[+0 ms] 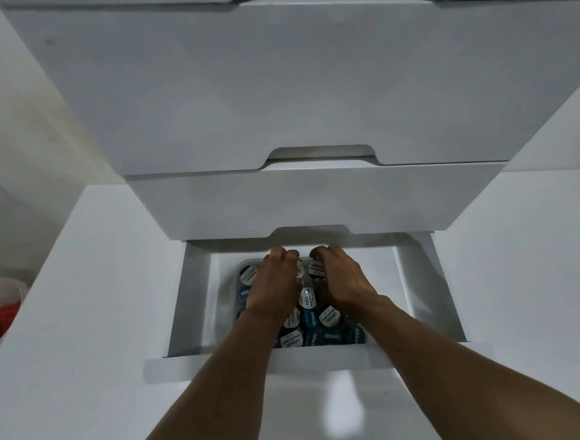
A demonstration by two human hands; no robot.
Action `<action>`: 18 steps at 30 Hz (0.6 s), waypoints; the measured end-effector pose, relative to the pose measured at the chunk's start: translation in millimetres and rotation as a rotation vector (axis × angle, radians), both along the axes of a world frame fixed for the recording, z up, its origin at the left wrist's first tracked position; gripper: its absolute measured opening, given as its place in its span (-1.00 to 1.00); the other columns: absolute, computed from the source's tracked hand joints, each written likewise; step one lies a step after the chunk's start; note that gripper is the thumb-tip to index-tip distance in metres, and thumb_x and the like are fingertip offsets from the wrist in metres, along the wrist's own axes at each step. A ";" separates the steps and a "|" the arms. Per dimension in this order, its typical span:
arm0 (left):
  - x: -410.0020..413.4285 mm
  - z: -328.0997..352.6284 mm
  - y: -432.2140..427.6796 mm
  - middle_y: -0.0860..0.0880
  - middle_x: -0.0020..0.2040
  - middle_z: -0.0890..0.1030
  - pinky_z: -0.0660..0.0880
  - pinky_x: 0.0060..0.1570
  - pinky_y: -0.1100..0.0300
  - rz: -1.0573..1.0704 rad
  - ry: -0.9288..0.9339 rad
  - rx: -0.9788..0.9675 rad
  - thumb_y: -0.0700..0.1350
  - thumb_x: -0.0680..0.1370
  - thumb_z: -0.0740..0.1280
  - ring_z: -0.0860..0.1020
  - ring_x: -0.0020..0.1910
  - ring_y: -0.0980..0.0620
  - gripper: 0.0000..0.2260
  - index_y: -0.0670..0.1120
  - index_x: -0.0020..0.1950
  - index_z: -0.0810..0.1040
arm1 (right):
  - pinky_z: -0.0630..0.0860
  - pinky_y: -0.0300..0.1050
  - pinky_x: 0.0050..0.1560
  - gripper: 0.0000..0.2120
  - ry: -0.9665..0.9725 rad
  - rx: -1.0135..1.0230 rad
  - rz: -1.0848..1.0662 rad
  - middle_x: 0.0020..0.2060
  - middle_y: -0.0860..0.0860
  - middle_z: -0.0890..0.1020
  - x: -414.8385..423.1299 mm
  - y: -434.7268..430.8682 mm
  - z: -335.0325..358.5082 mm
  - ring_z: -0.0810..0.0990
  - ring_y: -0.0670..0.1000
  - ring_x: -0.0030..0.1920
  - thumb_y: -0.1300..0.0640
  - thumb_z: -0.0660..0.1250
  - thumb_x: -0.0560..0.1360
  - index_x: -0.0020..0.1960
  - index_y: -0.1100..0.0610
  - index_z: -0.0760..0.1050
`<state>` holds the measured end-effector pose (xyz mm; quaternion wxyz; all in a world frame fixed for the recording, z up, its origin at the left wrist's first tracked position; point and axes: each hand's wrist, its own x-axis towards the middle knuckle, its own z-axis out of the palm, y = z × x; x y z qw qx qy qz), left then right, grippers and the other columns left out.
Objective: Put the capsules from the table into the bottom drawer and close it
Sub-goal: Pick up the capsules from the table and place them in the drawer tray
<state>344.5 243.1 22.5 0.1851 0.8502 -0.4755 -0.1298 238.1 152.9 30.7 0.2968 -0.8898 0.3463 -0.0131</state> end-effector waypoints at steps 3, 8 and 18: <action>1.3 -5.7 -1.5 -0.14 0.25 0.45 0.45 0.19 0.13 -0.012 -0.013 -0.005 -0.17 0.50 0.38 0.46 0.23 -0.07 -0.56 -0.15 0.36 0.40 | 0.50 -0.02 0.04 -0.67 0.009 -0.005 -0.017 0.11 0.08 0.48 0.5 -1.4 -3.7 0.50 0.12 0.05 0.21 0.34 0.45 0.18 0.10 0.37; 2.1 -12.2 -3.6 -0.15 0.29 0.43 0.43 0.23 0.11 -0.028 0.000 -0.008 -0.17 0.51 0.37 0.43 0.27 -0.09 -0.57 -0.15 0.36 0.38 | 0.49 -0.02 -0.03 -0.76 0.039 0.001 -0.037 0.03 0.08 0.51 2.1 -4.9 -8.8 0.49 0.10 -0.03 0.20 0.33 0.45 0.08 0.11 0.38; 5.3 -20.7 -5.6 -0.17 0.28 0.42 0.41 0.25 0.10 -0.035 0.005 0.023 -0.16 0.50 0.38 0.41 0.27 -0.11 -0.59 -0.16 0.33 0.41 | 0.39 -0.13 -0.15 -0.80 0.047 -0.004 -0.019 0.00 0.16 0.58 6.2 -4.3 -13.9 0.54 0.18 -0.05 0.21 0.27 0.46 0.08 0.17 0.44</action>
